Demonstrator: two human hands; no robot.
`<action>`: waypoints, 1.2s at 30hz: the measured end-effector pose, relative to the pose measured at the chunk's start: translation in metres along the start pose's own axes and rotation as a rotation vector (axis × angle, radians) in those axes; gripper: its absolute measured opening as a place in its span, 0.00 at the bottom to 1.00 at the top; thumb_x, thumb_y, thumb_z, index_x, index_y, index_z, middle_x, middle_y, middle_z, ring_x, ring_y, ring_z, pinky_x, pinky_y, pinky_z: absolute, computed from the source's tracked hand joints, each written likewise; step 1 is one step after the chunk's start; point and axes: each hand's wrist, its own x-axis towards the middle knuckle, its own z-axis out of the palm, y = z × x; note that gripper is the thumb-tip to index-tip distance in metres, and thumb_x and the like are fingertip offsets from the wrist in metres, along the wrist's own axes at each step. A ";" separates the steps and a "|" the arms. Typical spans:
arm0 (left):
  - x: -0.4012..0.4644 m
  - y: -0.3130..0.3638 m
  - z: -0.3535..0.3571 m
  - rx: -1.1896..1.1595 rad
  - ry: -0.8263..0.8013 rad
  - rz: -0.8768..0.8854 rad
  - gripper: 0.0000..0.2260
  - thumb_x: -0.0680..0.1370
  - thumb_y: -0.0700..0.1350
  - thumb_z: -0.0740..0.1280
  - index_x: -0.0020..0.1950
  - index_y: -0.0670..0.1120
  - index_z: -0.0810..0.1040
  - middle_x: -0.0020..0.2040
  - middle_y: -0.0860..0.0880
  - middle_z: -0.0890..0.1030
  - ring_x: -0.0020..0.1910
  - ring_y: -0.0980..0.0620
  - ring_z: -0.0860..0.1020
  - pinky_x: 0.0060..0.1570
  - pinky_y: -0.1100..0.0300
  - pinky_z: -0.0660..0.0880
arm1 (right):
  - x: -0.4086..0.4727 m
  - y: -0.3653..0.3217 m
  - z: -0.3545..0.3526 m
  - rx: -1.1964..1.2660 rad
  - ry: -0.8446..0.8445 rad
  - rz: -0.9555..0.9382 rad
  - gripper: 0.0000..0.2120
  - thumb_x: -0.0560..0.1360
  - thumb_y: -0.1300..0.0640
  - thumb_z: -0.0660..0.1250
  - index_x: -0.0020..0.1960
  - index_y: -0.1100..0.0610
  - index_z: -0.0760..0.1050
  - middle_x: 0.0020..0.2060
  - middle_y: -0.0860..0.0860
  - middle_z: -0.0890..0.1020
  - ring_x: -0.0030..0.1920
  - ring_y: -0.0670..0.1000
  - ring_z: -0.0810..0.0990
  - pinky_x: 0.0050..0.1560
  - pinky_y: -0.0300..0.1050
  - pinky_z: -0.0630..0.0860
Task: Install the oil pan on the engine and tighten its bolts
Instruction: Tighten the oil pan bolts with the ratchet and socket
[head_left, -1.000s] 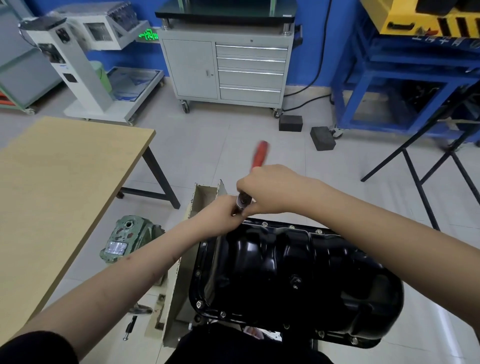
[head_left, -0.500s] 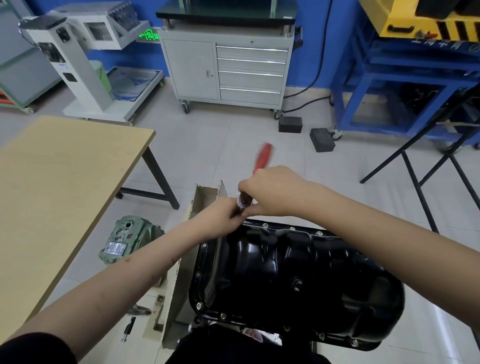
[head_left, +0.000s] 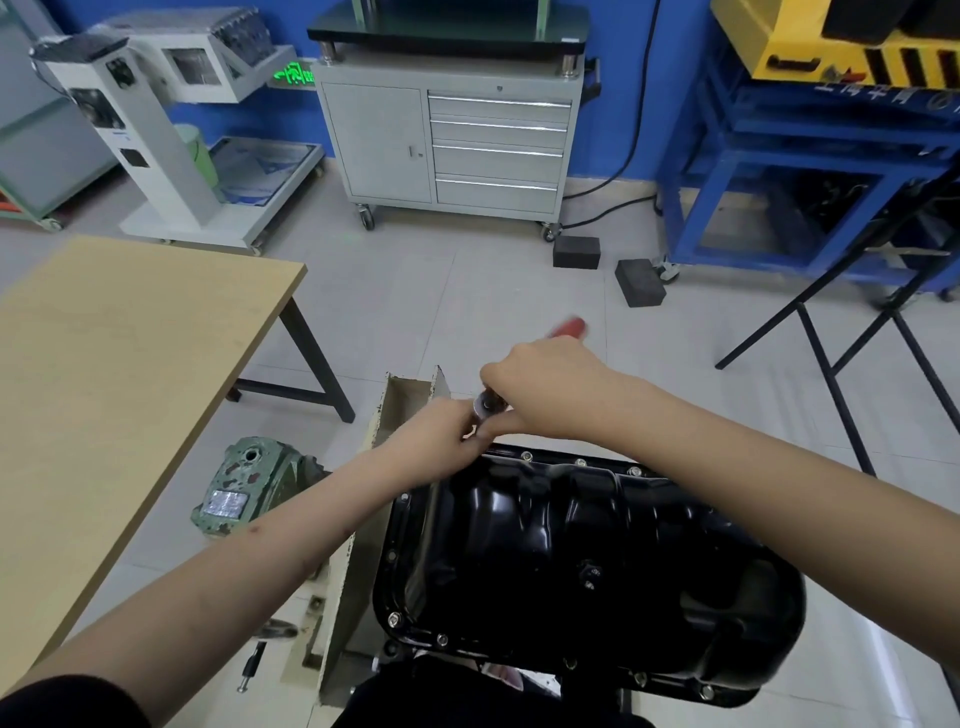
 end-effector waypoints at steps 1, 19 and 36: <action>0.000 0.000 0.000 -0.003 0.031 -0.021 0.19 0.76 0.37 0.59 0.29 0.52 0.58 0.25 0.53 0.64 0.30 0.48 0.65 0.28 0.61 0.58 | 0.000 -0.001 0.001 0.011 0.008 0.043 0.19 0.74 0.41 0.61 0.52 0.56 0.74 0.48 0.55 0.78 0.42 0.55 0.73 0.35 0.43 0.63; 0.004 0.005 0.000 0.023 -0.086 -0.031 0.16 0.77 0.37 0.58 0.30 0.48 0.62 0.26 0.50 0.67 0.27 0.52 0.65 0.29 0.62 0.61 | -0.006 0.002 -0.001 0.083 -0.064 0.029 0.12 0.76 0.49 0.61 0.52 0.57 0.75 0.47 0.54 0.79 0.43 0.54 0.73 0.37 0.43 0.64; 0.008 0.003 0.000 -0.025 -0.085 -0.014 0.12 0.76 0.36 0.59 0.32 0.41 0.66 0.28 0.45 0.68 0.29 0.50 0.64 0.30 0.61 0.63 | -0.009 0.002 0.002 0.086 -0.017 -0.018 0.10 0.76 0.53 0.60 0.56 0.54 0.73 0.48 0.53 0.78 0.45 0.53 0.73 0.37 0.44 0.65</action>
